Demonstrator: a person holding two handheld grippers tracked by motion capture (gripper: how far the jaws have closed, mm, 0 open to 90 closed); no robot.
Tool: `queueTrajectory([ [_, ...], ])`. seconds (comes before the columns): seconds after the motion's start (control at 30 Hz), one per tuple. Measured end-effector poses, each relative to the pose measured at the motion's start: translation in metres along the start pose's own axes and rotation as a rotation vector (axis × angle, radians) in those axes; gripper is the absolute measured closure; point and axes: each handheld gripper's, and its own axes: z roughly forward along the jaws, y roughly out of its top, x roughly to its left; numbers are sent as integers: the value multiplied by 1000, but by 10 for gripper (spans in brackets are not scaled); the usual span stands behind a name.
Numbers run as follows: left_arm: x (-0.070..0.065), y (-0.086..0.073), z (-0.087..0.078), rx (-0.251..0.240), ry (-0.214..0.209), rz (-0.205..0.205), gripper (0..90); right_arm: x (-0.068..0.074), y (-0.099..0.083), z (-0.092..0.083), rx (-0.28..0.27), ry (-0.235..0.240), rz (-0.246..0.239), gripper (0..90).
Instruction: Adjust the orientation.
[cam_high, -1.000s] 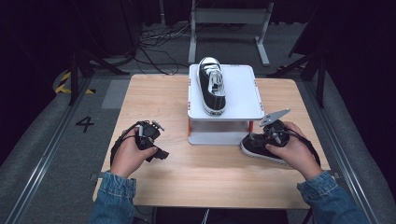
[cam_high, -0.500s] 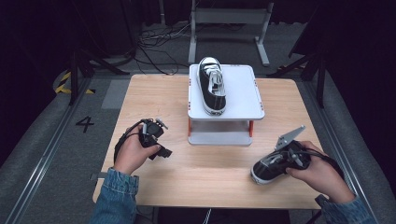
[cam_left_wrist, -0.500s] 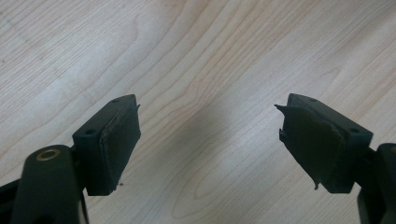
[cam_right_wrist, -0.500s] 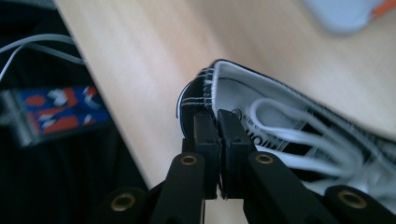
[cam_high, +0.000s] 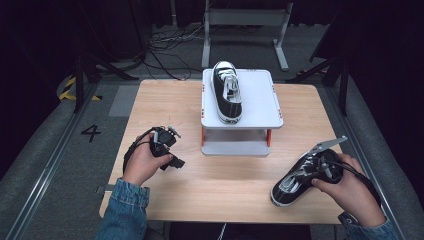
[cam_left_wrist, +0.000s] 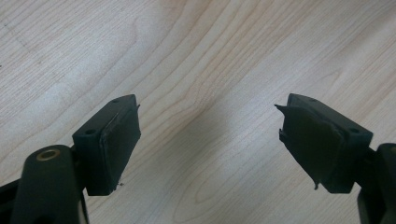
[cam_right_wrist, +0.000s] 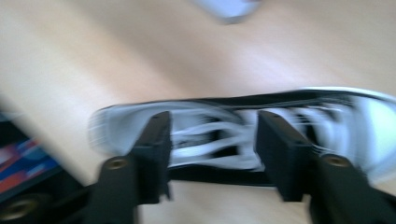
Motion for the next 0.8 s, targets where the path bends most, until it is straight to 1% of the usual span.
queueTrajectory([
  [0.03, 0, 0, 0, 2, -3, -2, 201, -5, 0, 0, -8, -42, 32, 389],
  [0.07, 0, 0, -1, 0, -4, 2, 201, -10, -2, 0, -1, -63, 104, 340],
  [0.1, -1, 0, -1, 0, -3, 2, 201, -14, -4, 2, 31, -61, 180, 309],
  [0.13, 0, 1, -1, 1, 0, 4, 201, -18, -5, 5, 60, -53, 201, 308],
  [0.2, -1, 1, 1, 9, -3, 1, 201, -21, -7, 11, 64, -52, 183, 293],
  [0.23, -1, 1, 2, 10, -1, 3, 201, -21, -7, 16, 73, -57, 185, 274],
  [0.3, -2, 1, 3, 11, -5, -4, 201, -21, -6, 23, 93, -49, 189, 266],
  [0.33, -1, 1, 3, 10, -5, 0, 201, -22, -5, 28, 101, -53, 177, 266],
  [0.37, -1, 0, 3, 13, -5, 2, 201, -22, -5, 32, 112, -64, 173, 266],
  [0.4, -1, 0, 3, 15, -8, 2, 201, -24, -4, 38, 125, -97, 161, 271],
  [0.43, 0, -1, 3, 11, -8, -1, 201, -25, -4, 41, 132, -113, 159, 285],
  [0.47, 0, -3, 2, 15, -4, -3, 201, -27, -3, 45, 133, -117, 160, 300],
  [0.53, 2, -5, 1, 8, -1, -11, 201, -29, -2, 50, 143, -108, 165, 316],
  [0.57, 3, -5, 0, 6, -1, -15, 201, -29, -2, 51, 147, -110, 163, 366],
  [0.6, 3, -6, -1, 4, -2, -19, 201, -29, -2, 51, 157, -135, 150, 446],
  [0.63, 3, -6, -1, 0, -1, -19, 201, -30, -2, 50, 157, -133, 160, 494],
  [0.7, 3, -5, -1, 0, -1, -16, 201, -30, -2, 48, 164, -118, 136, 582],
  [0.73, 3, -5, -1, 3, -4, -13, 201, -30, -1, 46, 160, -111, 136, 634],
  [0.8, 2, -3, -1, 5, -5, -13, 201, -31, -1, 44, 162, -114, 119, 691],
])
